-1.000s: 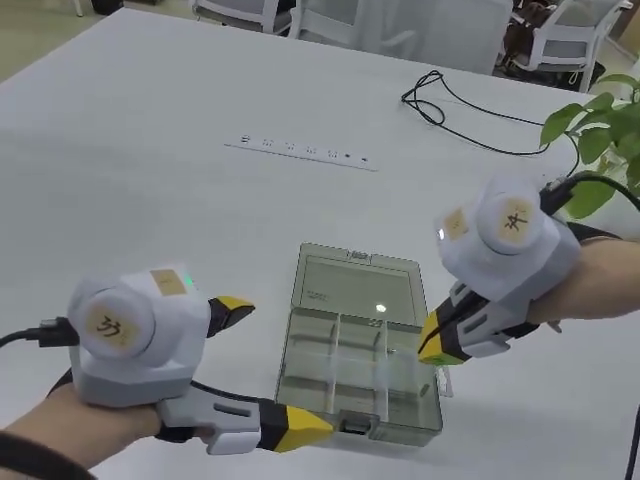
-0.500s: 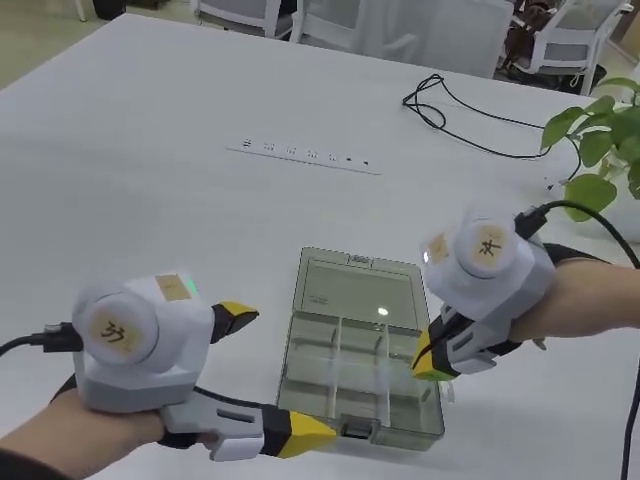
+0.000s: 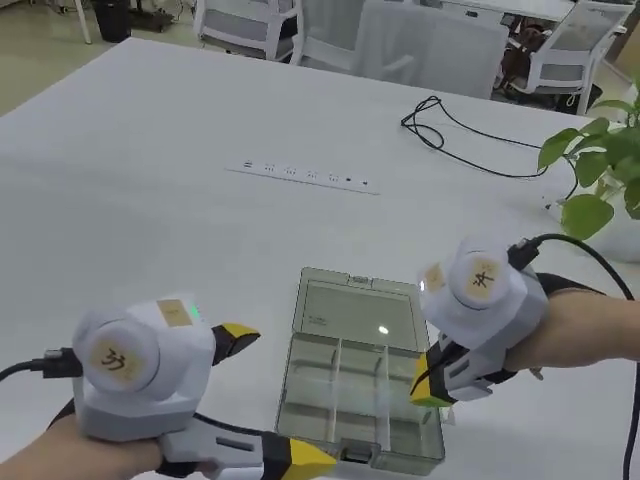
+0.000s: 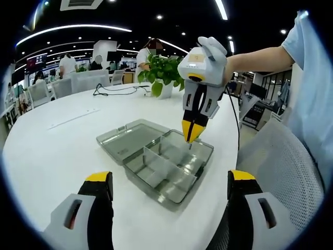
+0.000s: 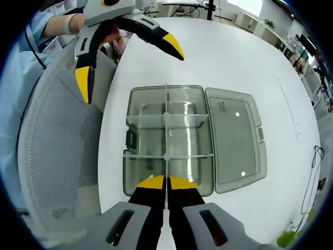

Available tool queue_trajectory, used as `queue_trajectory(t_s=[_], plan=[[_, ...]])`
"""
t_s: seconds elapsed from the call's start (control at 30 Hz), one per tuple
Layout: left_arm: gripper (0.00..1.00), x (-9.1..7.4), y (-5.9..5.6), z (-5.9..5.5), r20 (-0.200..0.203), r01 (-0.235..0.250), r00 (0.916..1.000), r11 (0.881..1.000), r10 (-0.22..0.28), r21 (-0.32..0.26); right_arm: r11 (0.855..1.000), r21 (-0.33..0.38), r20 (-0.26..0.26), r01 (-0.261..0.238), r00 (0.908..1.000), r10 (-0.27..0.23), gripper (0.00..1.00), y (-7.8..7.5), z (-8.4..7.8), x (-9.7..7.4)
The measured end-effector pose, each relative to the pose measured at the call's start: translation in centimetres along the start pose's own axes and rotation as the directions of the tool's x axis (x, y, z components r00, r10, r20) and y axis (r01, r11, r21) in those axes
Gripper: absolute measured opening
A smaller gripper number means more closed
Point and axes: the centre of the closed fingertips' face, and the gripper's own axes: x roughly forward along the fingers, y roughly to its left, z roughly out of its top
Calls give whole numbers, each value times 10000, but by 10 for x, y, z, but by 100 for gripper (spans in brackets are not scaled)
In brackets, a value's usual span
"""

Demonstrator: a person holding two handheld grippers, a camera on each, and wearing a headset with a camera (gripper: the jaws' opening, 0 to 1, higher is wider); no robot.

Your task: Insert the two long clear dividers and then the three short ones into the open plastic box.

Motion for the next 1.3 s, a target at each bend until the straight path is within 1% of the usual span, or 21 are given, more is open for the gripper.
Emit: queue_trajectory(t_s=[0.17,0.37,0.43,0.5,0.53,0.6,0.67,0.73,0.8,0.9,0.97,1.0,1.03,1.07,1.1,1.13,1.17,1.2,1.23,1.27,1.3], plan=[[93,-9,-3,9,77,-60,10000,9996,58,276,9996,-239,-199,175,9996,-180,2,0,0,2],[93,-15,-3,11,219,-350,9992,9986,342,385,9983,-380,19,453,9990,-452,3,0,-1,1],[93,-15,-4,9,219,-489,9986,9983,482,308,9955,-557,312,764,9967,-748,3,-1,0,1],[93,-15,-8,6,163,-543,9984,9980,538,331,9876,-40,1427,1568,9776,-1546,9,-4,12,-6],[94,-17,-9,5,159,-559,9983,9979,554,328,9867,714,2109,1462,9646,-1582,12,4,18,-12],[94,-24,-12,3,285,-704,9972,9973,698,194,9815,1321,3020,1388,9374,-1732,18,15,27,-24],[96,-31,-12,2,409,-839,9956,9965,837,26,9645,1924,3972,1809,8844,-2451,23,21,32,-39],[97,-37,-10,-1,325,-1088,9935,9940,1091,-109,9436,2794,4733,1778,8295,-2965,29,29,31,-51],[99,-43,-6,-3,260,-1428,9894,9896,1432,-184,9002,3936,5373,1863,7480,-3897,36,38,23,-65],[100,-50,-4,-3,272,-1745,9843,9847,1745,-27,8527,4766,5551,2139,6789,-4805,54,49,13,-74],[100,-51,-2,-5,175,-1872,9822,9822,1870,144,8053,5369,5287,2515,6435,-5535,66,58,1,-74],[100,-52,0,-8,-4,-1949,9808,9803,1950,332,7866,5629,5124,2538,6396,-5731,76,61,-4,-72],[100,-53,1,-11,-63,-2078,9781,9774,2082,389,7522,5962,4836,2806,6224,-6155,84,61,-12,-71],[100,-54,0,-11,8,-2113,9774,9768,2114,346,7338,6114,4734,2961,6062,-6391,93,61,-16,-72],[100,-55,0,-11,45,-2151,9766,9763,2151,227,7181,6304,4625,2947,6004,-6524,99,63,-21,-71],[100,-56,3,-11,95,-2363,9716,9717,2363,3,6841,6746,4257,2776,6108,-6676,99,65,-32,-68],[100,-57,5,-10,124,-2501,9682,9682,2500,108,6559,6995,3958,2836,6104,-6861,100,64,-41,-66],[100,-58,8,-9,158,-2620,9650,9647,2617,259,6225,7236,3703,2981,5934,-7146,100,60,-49,-66],[100,-58,10,-8,227,-2754,9612,9608,2748,307,6049,7309,3424,3158,5971,-7254,100,59,-56,-65],[100,-59,16,-7,412,-3137,9491,9489,3123,345,5831,7349,3271,3463,5722,-7521,100,55,-61,-68],[100,-62,18,-9,281,-3264,9451,9445,3255,359,5561,7438,3101,3707,5457,-7785,100,51,-65,-74]])
